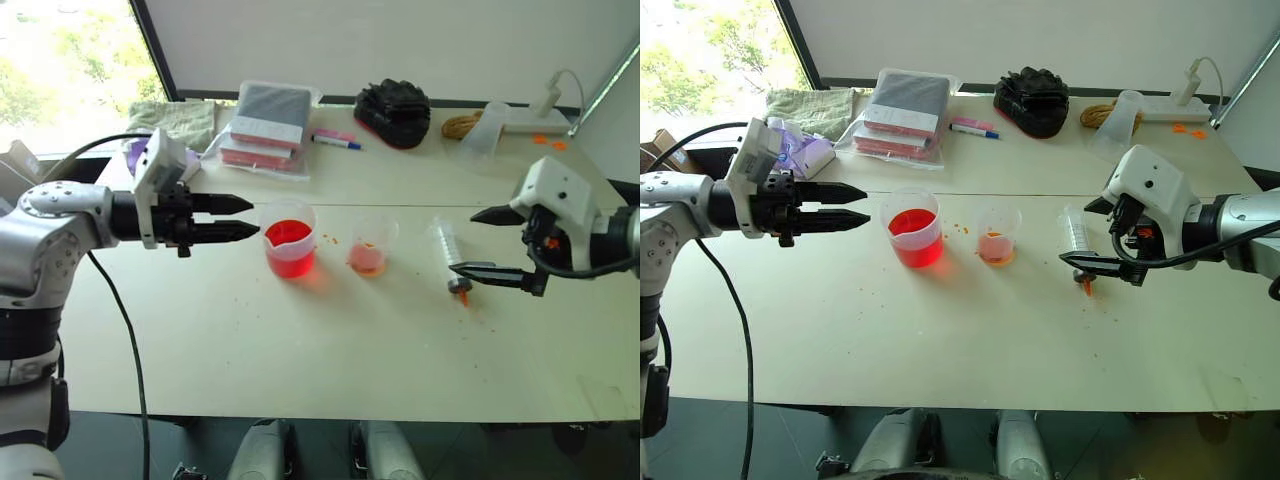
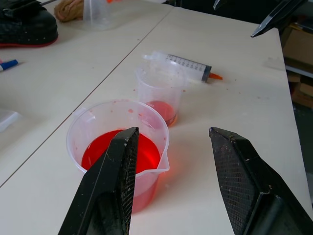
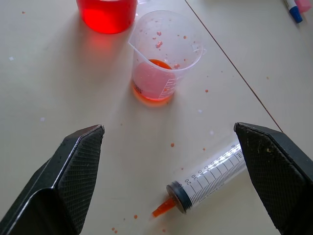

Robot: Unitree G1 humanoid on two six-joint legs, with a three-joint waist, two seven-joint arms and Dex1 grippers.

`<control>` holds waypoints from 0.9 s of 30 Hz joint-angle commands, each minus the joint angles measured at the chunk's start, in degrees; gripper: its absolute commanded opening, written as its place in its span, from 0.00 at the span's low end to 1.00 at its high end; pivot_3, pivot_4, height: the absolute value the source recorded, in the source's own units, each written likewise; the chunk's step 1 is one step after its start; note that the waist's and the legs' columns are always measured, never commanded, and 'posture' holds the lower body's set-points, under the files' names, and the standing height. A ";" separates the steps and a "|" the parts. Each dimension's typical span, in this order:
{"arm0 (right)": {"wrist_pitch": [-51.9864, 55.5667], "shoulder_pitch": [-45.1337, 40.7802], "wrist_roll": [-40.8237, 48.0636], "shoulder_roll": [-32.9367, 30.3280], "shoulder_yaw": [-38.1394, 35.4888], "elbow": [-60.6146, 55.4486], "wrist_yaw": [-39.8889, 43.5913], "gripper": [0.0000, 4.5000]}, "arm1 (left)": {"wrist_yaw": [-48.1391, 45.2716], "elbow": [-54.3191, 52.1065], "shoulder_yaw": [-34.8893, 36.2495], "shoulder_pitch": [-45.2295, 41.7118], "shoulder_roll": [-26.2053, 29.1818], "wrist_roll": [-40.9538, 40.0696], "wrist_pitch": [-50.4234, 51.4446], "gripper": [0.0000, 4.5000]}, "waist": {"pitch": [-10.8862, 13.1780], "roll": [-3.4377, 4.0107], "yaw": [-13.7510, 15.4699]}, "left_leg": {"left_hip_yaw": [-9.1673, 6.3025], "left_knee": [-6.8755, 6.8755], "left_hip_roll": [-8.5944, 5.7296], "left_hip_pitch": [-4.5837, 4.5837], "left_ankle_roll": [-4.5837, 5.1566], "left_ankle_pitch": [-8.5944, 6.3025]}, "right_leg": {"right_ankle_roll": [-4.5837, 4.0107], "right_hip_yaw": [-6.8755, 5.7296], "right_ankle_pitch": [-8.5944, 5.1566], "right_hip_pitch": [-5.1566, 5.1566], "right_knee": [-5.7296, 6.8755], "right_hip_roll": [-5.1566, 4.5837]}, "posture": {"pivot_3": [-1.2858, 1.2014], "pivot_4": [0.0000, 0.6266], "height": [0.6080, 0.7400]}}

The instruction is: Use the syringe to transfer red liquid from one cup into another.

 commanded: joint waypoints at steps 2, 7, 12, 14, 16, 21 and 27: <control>0.79 -0.39 0.75 0.72 -1.93 -1.59 -1.07 0.99 | -0.43 -0.42 0.21 -1.61 -0.02 0.46 -2.17 0.53 | 0.00 0.00 -0.01 | 0.00 0.00 0.00 0.00 0.00 0.00 | 0.00 0.00 0.00 0.00 0.00 0.00 | 0.52 0.24 1.00; 2.20 -0.18 1.05 1.04 -2.16 -2.48 -1.91 0.99 | -0.52 1.08 0.07 -3.44 -0.86 0.05 -1.84 0.53 | 0.00 0.00 0.05 | 0.00 0.00 -0.01 -0.01 0.00 0.00 | 0.00 -0.01 0.00 0.00 0.00 0.00 | 0.52 0.24 1.00; 3.60 -1.09 1.40 0.68 -1.69 -2.59 -2.44 0.99 | -0.47 1.29 -0.30 -3.58 -1.43 0.43 -2.37 0.53 | 0.00 0.00 0.02 | 0.00 0.00 -0.01 0.00 0.00 0.00 | 0.00 -0.01 0.00 0.00 0.01 0.01 | 0.52 0.24 1.00; 4.11 -1.36 1.17 0.49 -1.40 -2.57 -2.73 0.99 | -0.49 1.38 -0.35 -3.61 -1.65 0.52 -2.48 0.53 | 0.00 0.00 0.01 | 0.00 0.00 -0.01 0.00 0.00 0.00 | 0.00 -0.01 0.00 0.00 0.01 0.01 | 0.52 0.24 1.00; 4.20 -1.49 0.72 0.47 -1.14 -2.56 -3.03 0.99 | -0.55 1.53 -0.52 -3.68 -1.86 0.63 -2.69 0.53 | 0.00 0.00 0.01 | 0.01 0.00 -0.01 0.00 0.00 0.00 | 0.01 -0.01 0.00 0.00 0.01 0.01 | 0.52 0.24 1.00; 5.01 -2.68 -2.14 0.78 1.24 -1.11 -6.32 0.99 | -0.45 2.15 -0.77 -4.12 -2.28 0.73 -3.34 0.53 | 0.00 0.00 -0.01 | 0.01 0.00 -0.01 0.00 0.00 0.00 | 0.01 -0.01 0.00 0.00 0.01 0.01 | 0.52 0.24 1.00; 13.20 -8.73 -2.93 3.11 6.16 2.32 -11.50 0.99 | -0.33 2.09 -1.18 -4.12 -3.02 0.94 -3.70 0.53 | 0.00 0.00 -0.05 | 0.02 0.01 -0.02 0.00 0.00 0.00 | 0.01 0.00 0.00 0.00 0.02 0.01 | 0.52 0.24 1.00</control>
